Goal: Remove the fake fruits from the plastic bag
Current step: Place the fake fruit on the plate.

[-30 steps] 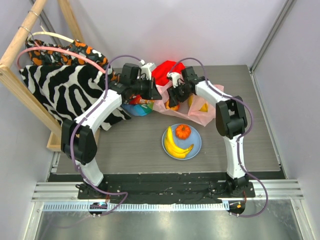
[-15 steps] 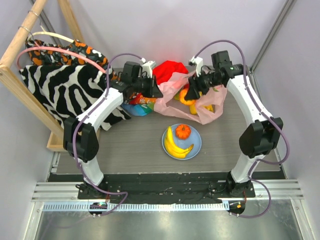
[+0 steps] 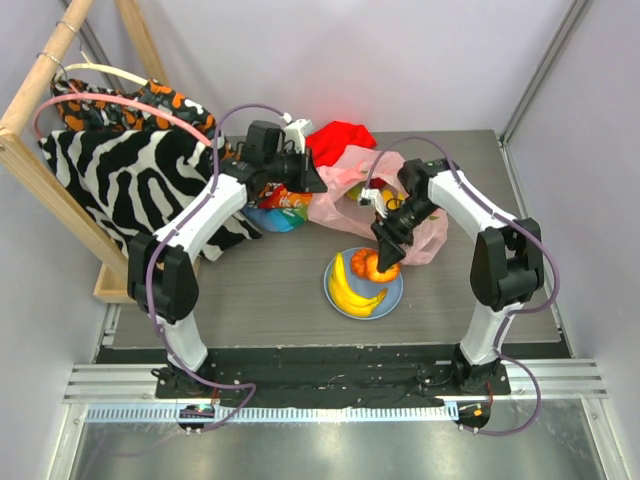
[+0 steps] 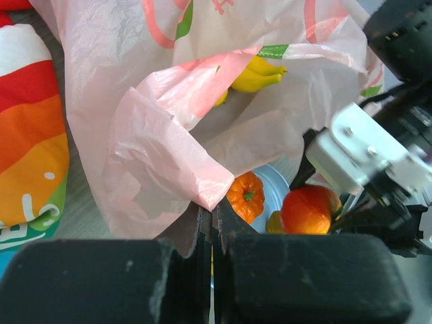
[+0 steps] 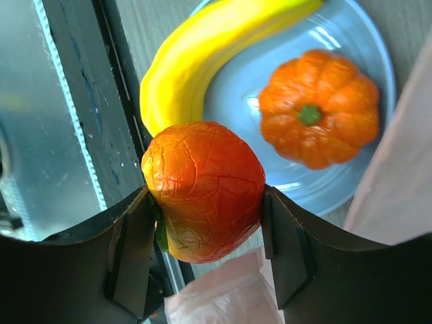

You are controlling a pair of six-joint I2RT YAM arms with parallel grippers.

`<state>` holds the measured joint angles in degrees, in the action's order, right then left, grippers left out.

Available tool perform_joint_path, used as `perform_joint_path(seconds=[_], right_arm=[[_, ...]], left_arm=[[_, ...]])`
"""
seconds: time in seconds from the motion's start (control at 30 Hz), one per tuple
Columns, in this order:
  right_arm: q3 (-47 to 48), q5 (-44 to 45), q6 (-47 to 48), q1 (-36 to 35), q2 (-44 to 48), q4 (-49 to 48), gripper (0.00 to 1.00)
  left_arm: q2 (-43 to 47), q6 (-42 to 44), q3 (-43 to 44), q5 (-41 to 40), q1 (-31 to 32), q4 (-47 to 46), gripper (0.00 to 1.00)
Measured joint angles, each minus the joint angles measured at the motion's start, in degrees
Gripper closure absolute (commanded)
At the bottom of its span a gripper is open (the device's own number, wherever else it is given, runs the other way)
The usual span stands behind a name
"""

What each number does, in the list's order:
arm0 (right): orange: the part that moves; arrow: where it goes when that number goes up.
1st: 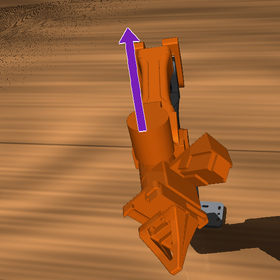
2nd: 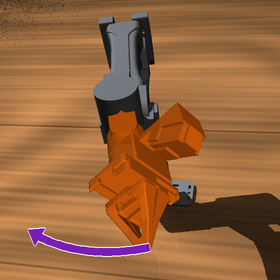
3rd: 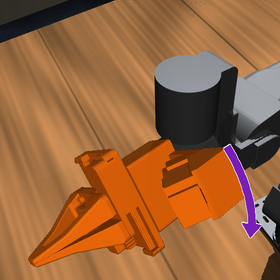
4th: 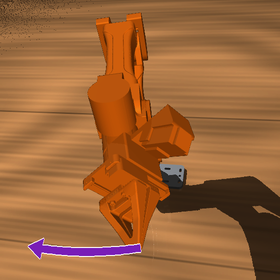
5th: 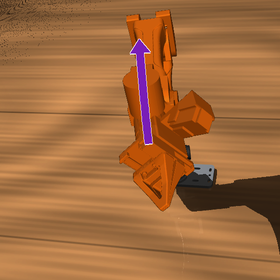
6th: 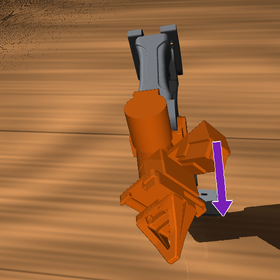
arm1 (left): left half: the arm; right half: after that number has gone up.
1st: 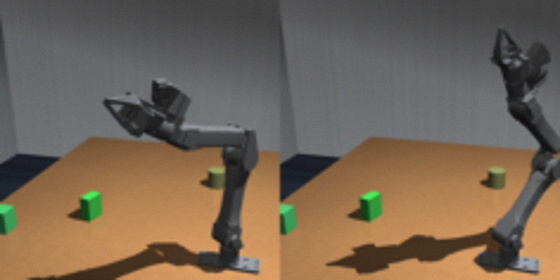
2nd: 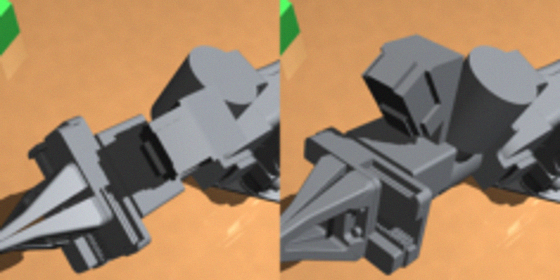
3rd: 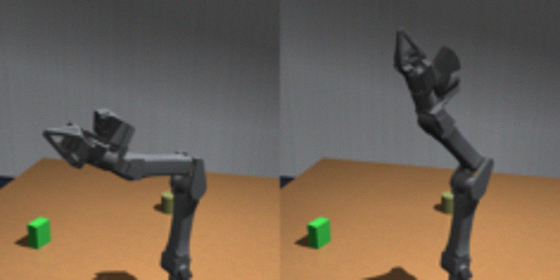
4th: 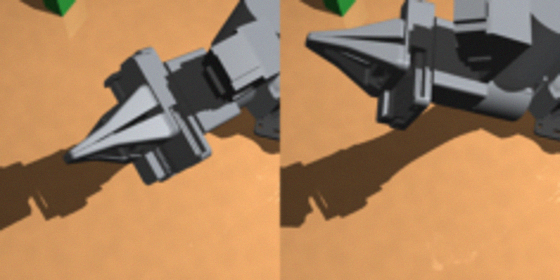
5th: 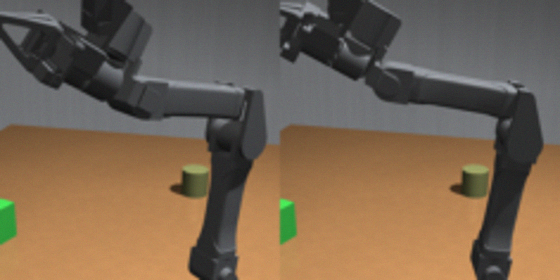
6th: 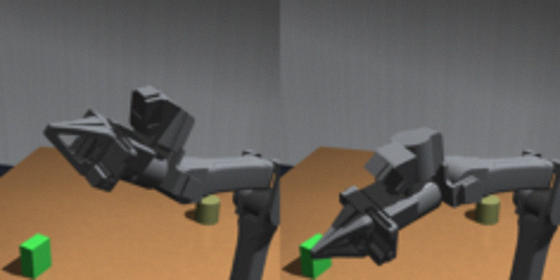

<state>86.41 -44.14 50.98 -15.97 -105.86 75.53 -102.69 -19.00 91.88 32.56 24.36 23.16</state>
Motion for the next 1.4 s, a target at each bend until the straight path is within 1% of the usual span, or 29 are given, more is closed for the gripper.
perform_joint_path(seconds=[0.13,0.27,0.5,0.63,0.77,0.9,1.0,1.03,1.07,1.23,1.4], right_arm=[[-2.16,1.27,1.84,-2.38,2.67,0.26,0.66],[-4.96,3.45,2.69,-2.99,2.29,1.11,0.67],[-4.74,5.99,2.05,-0.57,-1.14,2.29,0.69],[-2.8,7.56,1.44,1.95,-5.46,1.88,0.69],[-1.42,8.22,0.9,3.37,-8.17,1.44,0.67],[-1.07,7.69,-0.17,2.78,-9.29,1.51,0.64],[-1.14,7.3,-0.57,1.55,-10.08,1.6,0.53],[-1.25,7.3,-0.59,0.96,-10.23,1.49,0.23],[-1.42,7.34,-0.59,0.5,-10.32,1.4,0.01],[-2.56,7.21,-1.51,-0.81,-10.25,1.25,0.0],[-1.4,8.44,-1.6,-0.24,-8.92,1.51,0.0]], left_arm=[[0.13,0.15,-0.5,-0.04,0.0,-0.04,1.0],[0.33,0.46,-0.9,-0.39,0.0,0.02,1.0],[1.09,1.25,-1.29,-0.5,0.0,0.02,1.0],[1.09,1.31,-1.38,-0.5,0.0,0.02,1.0],[1.09,1.31,-1.42,-0.52,0.0,0.02,1.0],[1.09,1.31,-1.42,-0.52,0.0,0.02,1.0],[1.09,1.31,-1.42,-0.52,0.0,0.02,1.0],[1.09,1.31,-1.42,-0.52,0.0,0.02,1.0],[1.09,1.31,-1.42,-0.52,0.0,0.02,1.0],[1.07,1.29,-1.4,-0.5,0.0,0.02,1.0],[0.79,1.27,-0.76,-0.48,0.0,0.02,1.0]])
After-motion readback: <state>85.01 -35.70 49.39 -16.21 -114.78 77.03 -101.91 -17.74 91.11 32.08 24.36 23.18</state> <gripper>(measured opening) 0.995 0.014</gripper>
